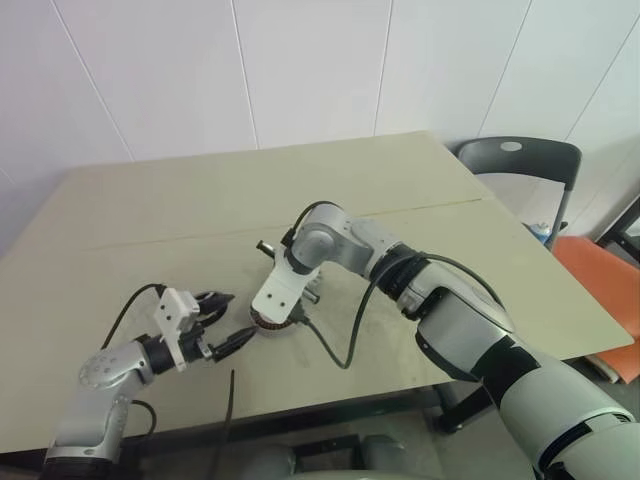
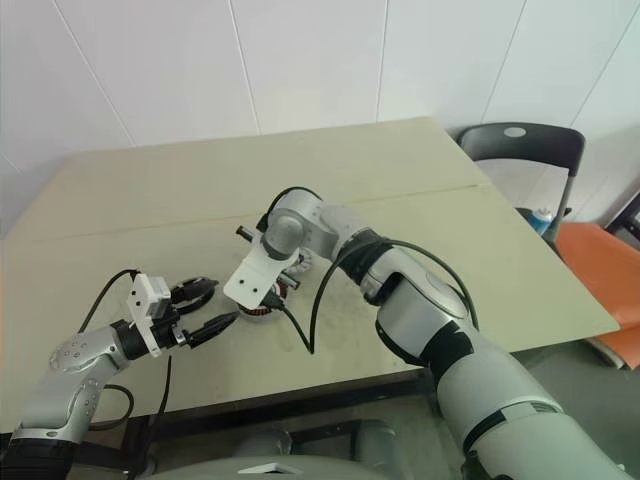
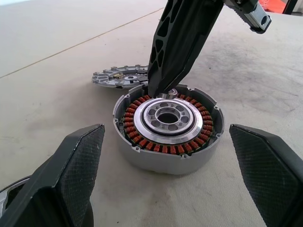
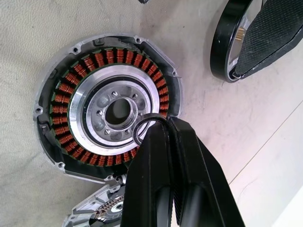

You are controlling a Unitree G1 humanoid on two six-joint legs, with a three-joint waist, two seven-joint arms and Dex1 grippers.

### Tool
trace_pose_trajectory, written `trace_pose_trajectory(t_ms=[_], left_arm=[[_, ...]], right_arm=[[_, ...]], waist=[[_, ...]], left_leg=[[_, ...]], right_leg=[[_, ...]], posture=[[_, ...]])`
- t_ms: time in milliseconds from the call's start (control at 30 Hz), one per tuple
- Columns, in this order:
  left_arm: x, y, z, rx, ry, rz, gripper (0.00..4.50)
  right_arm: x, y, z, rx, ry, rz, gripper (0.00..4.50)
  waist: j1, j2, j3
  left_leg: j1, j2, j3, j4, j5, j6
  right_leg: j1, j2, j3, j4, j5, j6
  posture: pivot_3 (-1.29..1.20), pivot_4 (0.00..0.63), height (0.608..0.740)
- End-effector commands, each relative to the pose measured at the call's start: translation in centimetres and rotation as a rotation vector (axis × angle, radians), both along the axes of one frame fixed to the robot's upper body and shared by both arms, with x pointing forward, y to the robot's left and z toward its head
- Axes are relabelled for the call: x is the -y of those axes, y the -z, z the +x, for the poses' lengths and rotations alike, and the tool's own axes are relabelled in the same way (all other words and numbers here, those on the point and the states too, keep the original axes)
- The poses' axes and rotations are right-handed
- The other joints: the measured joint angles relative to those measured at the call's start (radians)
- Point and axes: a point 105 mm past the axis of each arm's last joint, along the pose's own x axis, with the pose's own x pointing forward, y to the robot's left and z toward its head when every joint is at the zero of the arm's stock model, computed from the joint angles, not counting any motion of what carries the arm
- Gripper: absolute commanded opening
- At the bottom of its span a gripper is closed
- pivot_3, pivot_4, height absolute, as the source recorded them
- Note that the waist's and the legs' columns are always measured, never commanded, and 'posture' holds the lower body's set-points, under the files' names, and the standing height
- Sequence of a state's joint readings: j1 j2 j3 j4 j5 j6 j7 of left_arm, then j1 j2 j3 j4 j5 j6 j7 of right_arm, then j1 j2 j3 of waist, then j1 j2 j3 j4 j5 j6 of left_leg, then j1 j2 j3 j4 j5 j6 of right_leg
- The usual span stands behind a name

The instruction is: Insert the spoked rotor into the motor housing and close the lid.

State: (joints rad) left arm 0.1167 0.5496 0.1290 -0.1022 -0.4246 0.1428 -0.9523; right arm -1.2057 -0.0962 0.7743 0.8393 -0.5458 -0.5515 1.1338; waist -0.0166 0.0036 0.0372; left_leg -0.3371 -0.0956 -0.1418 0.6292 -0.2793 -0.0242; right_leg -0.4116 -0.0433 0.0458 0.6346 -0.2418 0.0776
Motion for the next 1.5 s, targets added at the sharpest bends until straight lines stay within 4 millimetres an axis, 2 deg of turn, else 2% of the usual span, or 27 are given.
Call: trace_pose_trajectory(t_ms=[33,833,933,1133,1500], left_arm=[[0.5,-0.9,0.1,0.037,0.019,-0.001,4.5],[-0.1,-0.6,0.0,0.034,0.013,0.01,4.5],[-0.1,-0.6,0.1,0.034,0.012,0.012,4.5],[0.0,-0.6,0.1,0.031,0.013,0.013,4.5],[0.1,-0.8,0.4,0.036,0.027,0.017,4.5]], right_arm=[[-0.5,-1.3,0.3,0.026,-0.007,0.029,0.04],[-0.9,-1.1,-0.4,-0.033,0.003,0.049,0.04],[-1.7,-1.5,-0.9,-0.061,0.003,0.098,0.67],[-2.3,-2.0,-0.3,-0.038,0.031,0.148,2.59],[-1.7,-1.6,0.1,-0.04,0.058,0.141,2.59]], waist=[[0.0,0.0,0.0],[0.0,0.0,0.0],[-0.001,0.0,0.0],[0.001,0.0,0.0],[0.0,0.0,0.0]], left_leg=[[0.0,0.0,0.0,0.0,0.0,0.0],[0.0,0.0,0.0,0.0,0.0,0.0],[0.0,0.0,0.0,0.0,0.0,0.0],[0.0,0.0,0.0,0.0,0.0,0.0],[0.0,0.0,0.0,0.0,0.0,0.0]], right_leg=[[0.0,0.0,0.0,0.0,0.0,0.0],[0.0,0.0,0.0,0.0,0.0,0.0],[0.0,0.0,0.0,0.0,0.0,0.0],[0.0,0.0,0.0,0.0,0.0,0.0],[0.0,0.0,0.0,0.0,0.0,0.0]], posture=[[0.0,0.0,0.74],[0.0,0.0,0.74],[0.0,0.0,0.74],[0.0,0.0,0.74],[0.0,0.0,0.74]])
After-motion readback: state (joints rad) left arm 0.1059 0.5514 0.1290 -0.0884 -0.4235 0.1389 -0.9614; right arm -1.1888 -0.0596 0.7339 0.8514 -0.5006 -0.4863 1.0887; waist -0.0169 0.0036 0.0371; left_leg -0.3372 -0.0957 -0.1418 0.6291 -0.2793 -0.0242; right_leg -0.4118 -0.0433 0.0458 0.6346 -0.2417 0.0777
